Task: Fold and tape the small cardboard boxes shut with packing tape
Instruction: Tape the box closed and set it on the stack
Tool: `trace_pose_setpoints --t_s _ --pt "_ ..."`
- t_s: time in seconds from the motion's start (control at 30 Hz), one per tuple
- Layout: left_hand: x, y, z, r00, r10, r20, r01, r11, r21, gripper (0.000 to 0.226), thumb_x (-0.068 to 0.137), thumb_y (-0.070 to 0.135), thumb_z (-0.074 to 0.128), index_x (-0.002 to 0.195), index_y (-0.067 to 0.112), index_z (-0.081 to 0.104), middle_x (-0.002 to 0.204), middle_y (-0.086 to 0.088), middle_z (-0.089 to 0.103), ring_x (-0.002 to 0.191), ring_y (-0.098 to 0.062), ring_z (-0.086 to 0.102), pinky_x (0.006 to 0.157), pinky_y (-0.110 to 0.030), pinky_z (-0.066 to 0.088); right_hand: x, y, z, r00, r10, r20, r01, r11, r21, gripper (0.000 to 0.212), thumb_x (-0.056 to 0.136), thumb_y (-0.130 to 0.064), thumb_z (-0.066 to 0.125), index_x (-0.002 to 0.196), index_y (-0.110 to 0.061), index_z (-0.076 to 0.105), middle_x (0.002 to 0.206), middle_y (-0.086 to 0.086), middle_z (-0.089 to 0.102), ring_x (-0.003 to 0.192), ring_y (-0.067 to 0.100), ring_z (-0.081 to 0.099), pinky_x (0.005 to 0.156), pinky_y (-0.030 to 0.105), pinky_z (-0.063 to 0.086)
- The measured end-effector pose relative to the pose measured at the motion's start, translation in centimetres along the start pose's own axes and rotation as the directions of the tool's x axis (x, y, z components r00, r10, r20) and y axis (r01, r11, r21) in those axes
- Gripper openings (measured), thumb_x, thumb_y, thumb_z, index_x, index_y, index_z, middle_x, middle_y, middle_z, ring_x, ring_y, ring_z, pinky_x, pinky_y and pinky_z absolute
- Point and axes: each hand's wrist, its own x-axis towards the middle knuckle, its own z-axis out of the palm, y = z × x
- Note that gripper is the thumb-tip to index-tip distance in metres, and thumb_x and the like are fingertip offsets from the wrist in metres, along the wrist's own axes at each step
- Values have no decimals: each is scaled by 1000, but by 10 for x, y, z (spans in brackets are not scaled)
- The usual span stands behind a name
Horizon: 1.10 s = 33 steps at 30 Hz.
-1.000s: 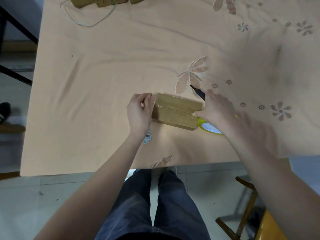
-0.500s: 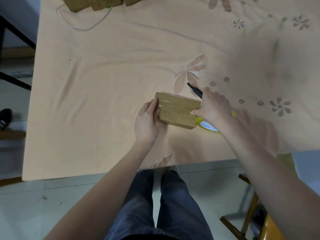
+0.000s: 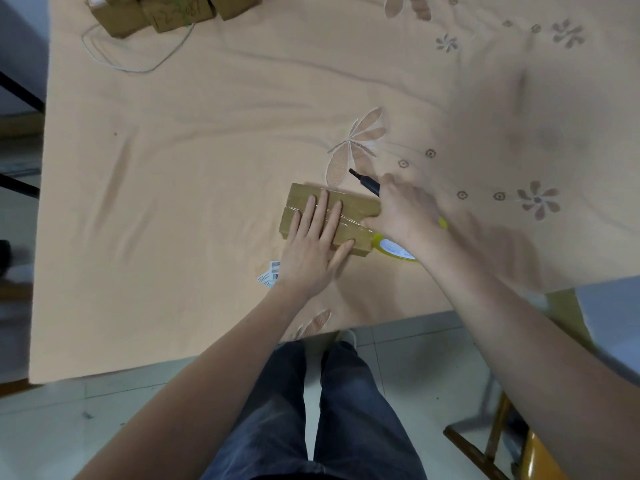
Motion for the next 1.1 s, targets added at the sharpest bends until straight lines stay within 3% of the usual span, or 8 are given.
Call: trace_pose_setpoints --t_s 0.13,0.23,0.3,0.43,0.6,0.73,0.93,1.1 --pt "0 -1 -2 999 42 14 -42 999 -11 61 96 57 26 150 35 9 159 -11 -6 147 -29 -4 116 -43 1 -3 22 -7 998 50 27 -55 965 256 62 76 -56 68 116 -12 51 110 10 62 103 32 59 71 31 36" --pt "-1 2 -4 997 54 47 -56 997 47 61 94 61 22 149 40 7 158 -15 -11 146 -31 -6 116 -45 1 -8 52 -12 982 159 104 -190 811 554 52 73 -69 61 84 -19 50 78 -2 55 75 20 56 59 30 35" --pt "-1 4 -7 998 30 62 -33 998 48 62 94 61 23 149 38 11 158 -15 -10 146 -32 -6 116 -48 2 -15 65 -7 980 157 119 -196 711 675 45 79 -62 60 69 -25 36 64 -8 39 61 12 44 56 28 30" --pt "8 19 -16 996 74 -48 -76 997 -32 62 97 53 27 144 14 36 159 -10 10 147 -27 2 116 -45 1 -27 69 12 983 180 43 -147 617 773 34 85 -35 63 71 -25 34 66 -7 37 61 10 41 58 27 33" --pt "16 25 -3 976 205 67 -204 979 -30 66 99 51 26 152 17 7 160 -4 -5 147 -22 -8 118 -41 0 -28 63 20 978 199 -60 -75 608 790 33 87 -27 64 72 -24 35 65 -7 41 60 7 42 56 20 32" --pt "15 22 3 976 213 47 -213 977 12 67 96 57 27 151 24 8 159 -5 -5 147 -25 -7 117 -42 -1 -29 60 24 984 167 -66 -54 626 778 26 91 -30 60 84 -11 44 70 1 45 69 19 47 62 30 32" --pt "16 20 7 971 240 -11 -240 971 0 68 92 62 29 150 29 17 159 -9 4 147 -28 1 116 -45 8 -40 62 26 981 118 -152 14 744 668 28 95 -35 53 106 -10 48 62 -4 41 60 17 47 51 22 32" --pt "16 19 10 970 240 -36 -239 971 33 75 89 64 41 151 29 17 159 -8 7 147 -27 5 116 -46 13 -37 60 16 974 -10 -225 126 850 512 25 93 -27 57 96 -6 43 56 -14 37 63 32 50 53 37 15"
